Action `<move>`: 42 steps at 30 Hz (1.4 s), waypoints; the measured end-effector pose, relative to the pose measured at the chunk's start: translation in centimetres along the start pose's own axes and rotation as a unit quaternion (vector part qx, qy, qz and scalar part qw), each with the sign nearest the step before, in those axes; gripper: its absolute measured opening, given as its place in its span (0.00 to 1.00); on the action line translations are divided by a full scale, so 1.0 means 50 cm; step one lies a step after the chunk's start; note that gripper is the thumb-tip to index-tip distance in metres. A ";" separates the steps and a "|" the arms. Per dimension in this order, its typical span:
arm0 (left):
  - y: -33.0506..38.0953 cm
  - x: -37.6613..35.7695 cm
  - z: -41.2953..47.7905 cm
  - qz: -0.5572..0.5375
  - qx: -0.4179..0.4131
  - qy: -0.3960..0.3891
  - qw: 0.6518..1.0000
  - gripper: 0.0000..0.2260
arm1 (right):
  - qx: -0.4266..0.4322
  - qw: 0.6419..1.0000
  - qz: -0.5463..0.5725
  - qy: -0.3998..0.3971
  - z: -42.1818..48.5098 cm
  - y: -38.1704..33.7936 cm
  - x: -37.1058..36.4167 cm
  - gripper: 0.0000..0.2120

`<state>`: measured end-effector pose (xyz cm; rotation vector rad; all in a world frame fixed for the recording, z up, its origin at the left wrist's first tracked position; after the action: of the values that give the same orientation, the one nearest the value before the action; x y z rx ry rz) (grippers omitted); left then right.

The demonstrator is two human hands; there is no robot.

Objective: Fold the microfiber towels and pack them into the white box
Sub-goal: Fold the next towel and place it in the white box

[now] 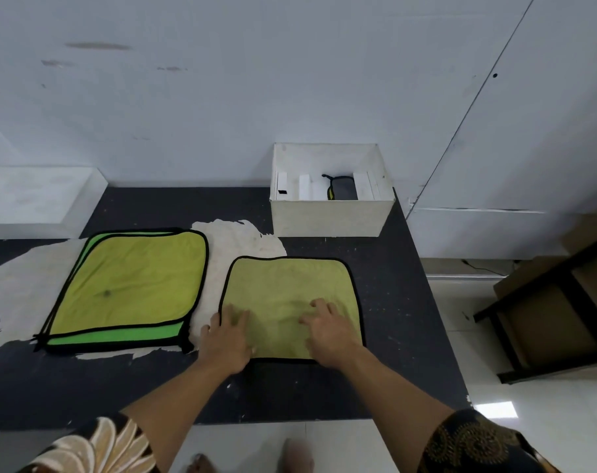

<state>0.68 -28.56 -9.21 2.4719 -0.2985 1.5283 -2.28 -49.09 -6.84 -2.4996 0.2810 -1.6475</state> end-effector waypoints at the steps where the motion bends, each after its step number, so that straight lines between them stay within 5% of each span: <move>1: -0.007 -0.007 -0.002 0.003 0.005 -0.007 1.000 0.38 | 0.006 1.000 -0.011 -0.012 -0.002 -0.001 -0.013 0.28; 15: -0.030 -0.016 -0.020 0.069 0.038 -0.060 0.995 0.51 | 0.069 0.997 -0.034 -0.006 -0.044 0.038 -0.042 0.33; 17: -0.022 0.000 -0.030 0.061 -0.023 0.017 0.998 0.47 | 0.063 0.997 -0.033 0.016 -0.056 0.054 -0.042 0.32; 20: 0.007 0.013 -0.059 0.081 -0.230 0.125 0.962 0.30 | 0.067 0.994 -0.066 0.061 -0.076 0.078 -0.038 0.23; 23: 0.021 0.003 -0.083 0.110 -0.324 0.125 0.931 0.20 | 0.069 0.992 -0.089 0.063 -0.086 0.088 -0.042 0.17; 28: 0.028 -0.002 -0.079 0.150 -0.298 0.072 0.940 0.27 | 0.045 0.991 -0.114 0.043 -0.082 0.078 -0.057 0.24; 42: -0.043 -0.024 -0.085 0.130 -0.271 0.062 0.952 0.27 | -0.061 0.985 -0.147 0.060 -0.124 0.094 -0.042 0.16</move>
<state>-2.86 -25.21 -8.59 1.9536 -0.9160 1.4385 -9.16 -53.24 -7.27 -2.6401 0.0256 -1.9499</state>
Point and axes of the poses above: each hand's wrist, its own z-axis towards the middle knuckle, its own x-axis out of the back of the hand, y = z × x, the point moved 6 cm from there along z, towards the middle knuckle, and after that the axes turned 7 degrees about -x, right-handed, at the moved point
